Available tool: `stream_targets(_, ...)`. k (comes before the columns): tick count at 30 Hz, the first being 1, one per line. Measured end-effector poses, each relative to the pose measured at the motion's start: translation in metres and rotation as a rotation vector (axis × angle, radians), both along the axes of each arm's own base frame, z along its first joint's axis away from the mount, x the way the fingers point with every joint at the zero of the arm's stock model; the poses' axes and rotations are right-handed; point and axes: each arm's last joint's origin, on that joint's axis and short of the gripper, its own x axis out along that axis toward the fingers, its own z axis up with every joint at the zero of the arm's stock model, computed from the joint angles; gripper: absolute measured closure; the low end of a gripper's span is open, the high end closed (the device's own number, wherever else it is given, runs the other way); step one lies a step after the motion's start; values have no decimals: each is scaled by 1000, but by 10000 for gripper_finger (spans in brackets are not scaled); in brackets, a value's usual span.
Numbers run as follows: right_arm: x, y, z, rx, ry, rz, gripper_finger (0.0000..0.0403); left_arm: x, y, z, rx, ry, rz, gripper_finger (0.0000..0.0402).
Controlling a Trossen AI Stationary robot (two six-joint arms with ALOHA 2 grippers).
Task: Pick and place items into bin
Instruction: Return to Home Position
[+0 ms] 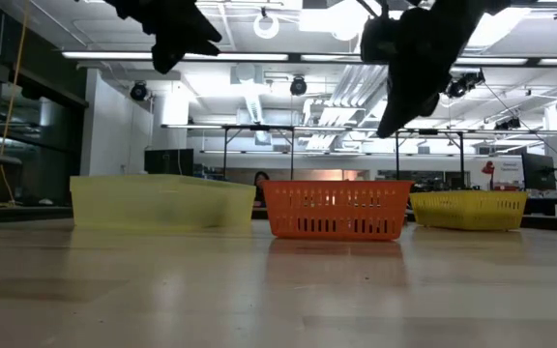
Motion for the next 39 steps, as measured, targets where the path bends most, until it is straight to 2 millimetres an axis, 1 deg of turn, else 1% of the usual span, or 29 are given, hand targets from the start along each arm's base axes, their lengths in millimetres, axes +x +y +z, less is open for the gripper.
stream_targets(3, -2, 8, -8, 12, -7, -7, 402, 5, -12, -9, 19, -48, -20, 341)
stream_targets(6, -6, 13, -9, 25, -18, -33, 402, 7, -21, -18, 42, -37, -31, 385)
stream_targets(7, -8, 14, -7, 28, -28, -54, 402, 7, -24, -19, 50, -41, -38, 393)
stream_targets(11, -21, 13, 6, 38, -107, -121, 402, -1, -28, -18, 69, -72, -36, 391)
stream_targets(13, -31, 11, 9, 46, -155, -148, 403, -10, -29, -21, 79, -86, -9, 397)
stream_targets(15, -40, 8, 6, 71, -207, -179, 403, -20, -28, -26, 81, -134, 34, 399)
stream_targets(19, -55, 4, -3, 143, -330, -229, 403, -43, -28, -36, 67, -313, 59, 400)
stream_targets(22, -62, 3, -9, 172, -403, -252, 403, -59, -31, -48, 54, -369, 77, 400)
stream_targets(27, -64, 2, -11, 170, -429, -254, 403, -83, -35, -62, 32, -452, 93, 401)
stream_targets(30, -64, 2, -12, 168, -425, -253, 403, -92, -37, -66, 48, -495, 87, 401)
stream_targets(34, -64, 3, -12, 169, -424, -251, 403, -102, -40, -78, 71, -537, 72, 401)
stream_targets(39, -64, 3, -12, 171, -424, -251, 403, -110, -41, -96, 44, -628, 78, 401)
